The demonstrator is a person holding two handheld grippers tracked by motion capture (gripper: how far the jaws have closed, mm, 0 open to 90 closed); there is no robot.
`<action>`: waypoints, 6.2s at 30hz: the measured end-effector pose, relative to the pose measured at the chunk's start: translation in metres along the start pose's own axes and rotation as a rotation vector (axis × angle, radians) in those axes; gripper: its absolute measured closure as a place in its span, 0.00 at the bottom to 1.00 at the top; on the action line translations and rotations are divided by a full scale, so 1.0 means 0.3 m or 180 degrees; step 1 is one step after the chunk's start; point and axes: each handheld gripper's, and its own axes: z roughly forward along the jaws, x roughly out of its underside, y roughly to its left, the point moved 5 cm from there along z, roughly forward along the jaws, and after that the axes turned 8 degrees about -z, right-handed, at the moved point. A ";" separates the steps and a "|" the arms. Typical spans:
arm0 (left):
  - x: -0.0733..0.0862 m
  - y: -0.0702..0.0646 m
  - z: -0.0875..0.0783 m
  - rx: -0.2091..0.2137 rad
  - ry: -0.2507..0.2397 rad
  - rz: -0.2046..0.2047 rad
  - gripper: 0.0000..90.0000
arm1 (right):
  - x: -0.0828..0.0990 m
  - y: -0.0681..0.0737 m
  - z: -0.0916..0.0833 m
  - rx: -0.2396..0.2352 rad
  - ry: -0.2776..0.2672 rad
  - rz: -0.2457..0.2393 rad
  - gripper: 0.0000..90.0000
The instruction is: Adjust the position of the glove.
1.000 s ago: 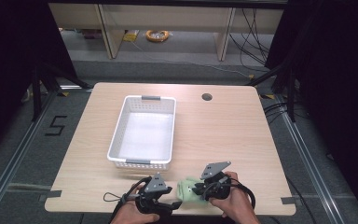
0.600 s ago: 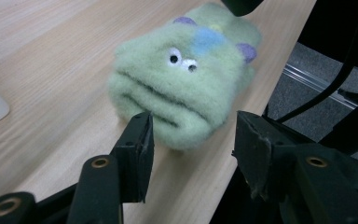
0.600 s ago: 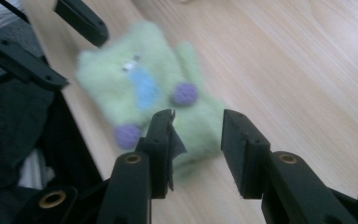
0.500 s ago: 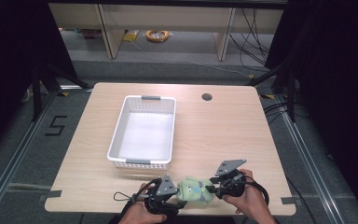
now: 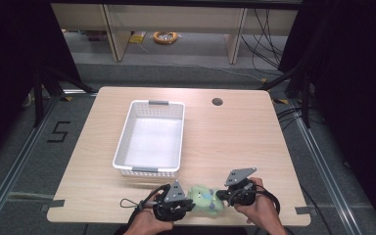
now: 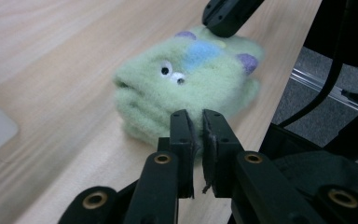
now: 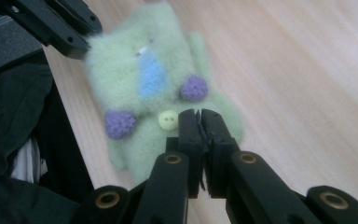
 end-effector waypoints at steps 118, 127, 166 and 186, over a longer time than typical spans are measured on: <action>-0.041 0.095 0.052 0.0088 0.0066 0.0292 0.94 | 0.035 0.068 -0.044 0.0034 -0.0437 0.0835 0.89; -0.010 0.137 0.034 -0.0064 0.0208 0.0175 0.74 | 0.044 0.085 -0.066 -0.0049 -0.0424 0.0937 0.74; 0.010 0.055 0.019 0.0397 0.0212 -0.0707 0.93 | 0.049 0.095 -0.043 -0.0250 -0.0182 0.0669 0.94; -0.018 0.097 0.054 0.0164 0.0185 -0.1035 0.50 | 0.045 -0.004 0.009 -0.0041 -0.0148 0.1094 0.48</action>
